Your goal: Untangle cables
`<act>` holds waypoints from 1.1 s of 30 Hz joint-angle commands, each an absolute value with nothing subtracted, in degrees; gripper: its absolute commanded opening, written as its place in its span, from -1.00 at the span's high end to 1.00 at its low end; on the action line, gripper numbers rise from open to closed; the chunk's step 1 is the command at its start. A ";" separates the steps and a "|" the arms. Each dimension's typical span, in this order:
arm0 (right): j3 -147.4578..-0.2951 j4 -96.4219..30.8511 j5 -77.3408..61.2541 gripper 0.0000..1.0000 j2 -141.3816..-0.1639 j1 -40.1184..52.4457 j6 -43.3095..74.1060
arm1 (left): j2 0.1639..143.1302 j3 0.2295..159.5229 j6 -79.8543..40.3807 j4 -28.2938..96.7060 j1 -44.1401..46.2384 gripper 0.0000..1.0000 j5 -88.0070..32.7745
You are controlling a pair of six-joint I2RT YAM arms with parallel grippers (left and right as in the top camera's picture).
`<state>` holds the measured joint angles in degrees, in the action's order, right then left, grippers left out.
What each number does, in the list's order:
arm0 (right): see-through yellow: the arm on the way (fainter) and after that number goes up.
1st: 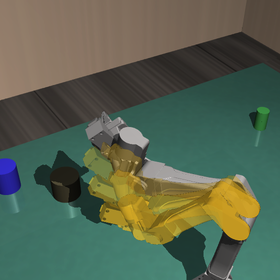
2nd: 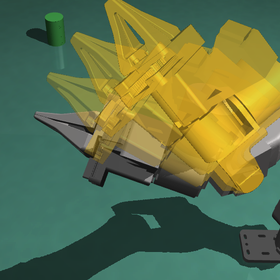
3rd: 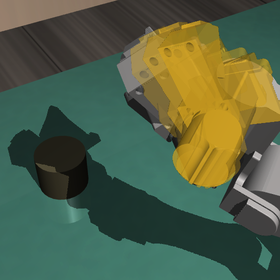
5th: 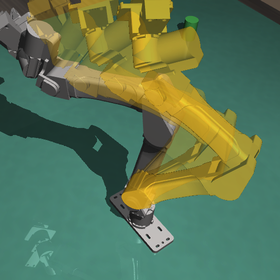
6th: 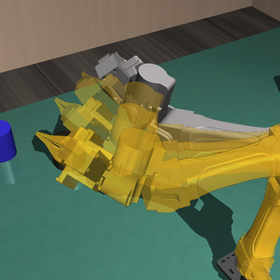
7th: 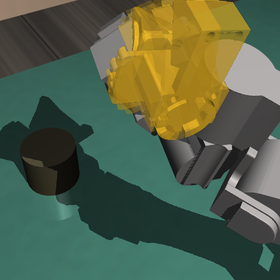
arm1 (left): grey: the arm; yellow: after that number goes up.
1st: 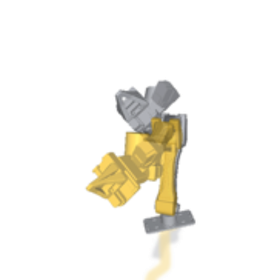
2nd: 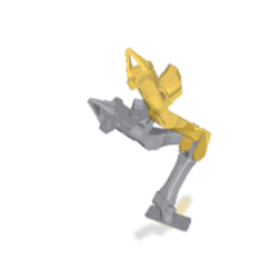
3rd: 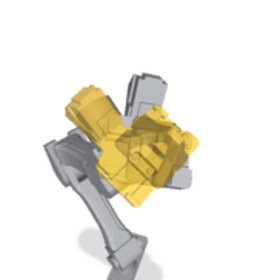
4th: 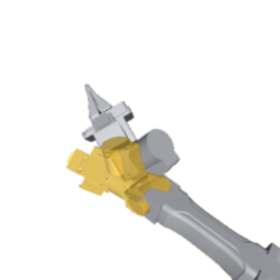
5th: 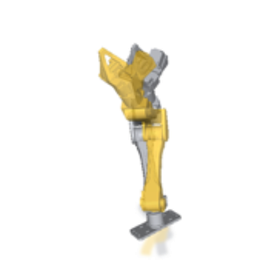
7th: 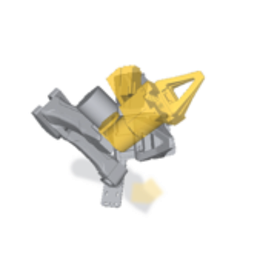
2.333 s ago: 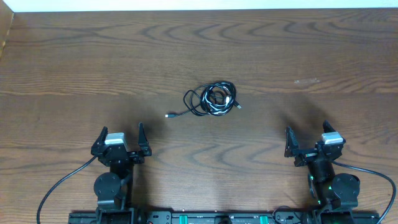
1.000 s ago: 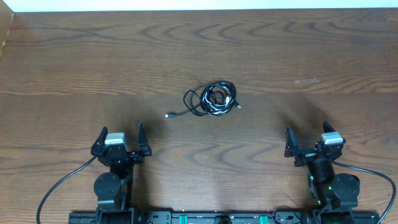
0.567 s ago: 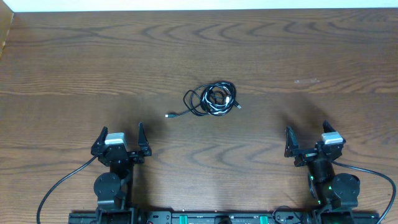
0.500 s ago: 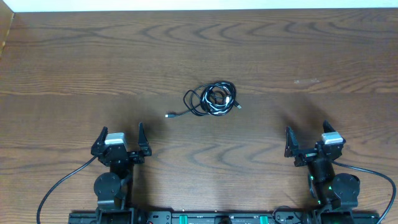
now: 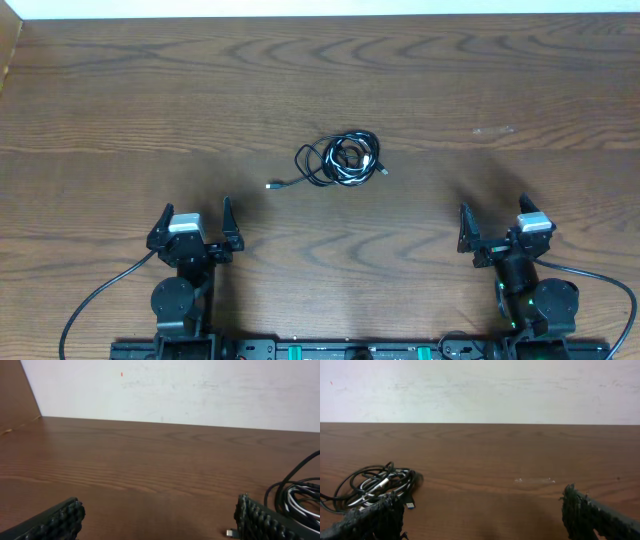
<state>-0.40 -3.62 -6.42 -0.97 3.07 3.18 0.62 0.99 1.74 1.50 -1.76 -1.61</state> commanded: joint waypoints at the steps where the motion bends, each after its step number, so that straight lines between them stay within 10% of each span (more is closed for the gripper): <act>1: -0.32 -3.86 -6.15 -0.99 -0.75 2.68 2.50 | 0.34 0.25 1.23 3.99 -1.54 -0.95 -2.33; 15: -0.32 -3.88 -6.15 -0.99 -0.75 2.68 2.50 | 5.48 6.11 -5.28 1.21 -1.54 -0.95 -4.67; 33: -0.32 -3.86 -6.13 -0.98 -0.78 2.68 2.50 | 45.82 46.57 -6.33 9.76 -1.52 -0.95 -14.31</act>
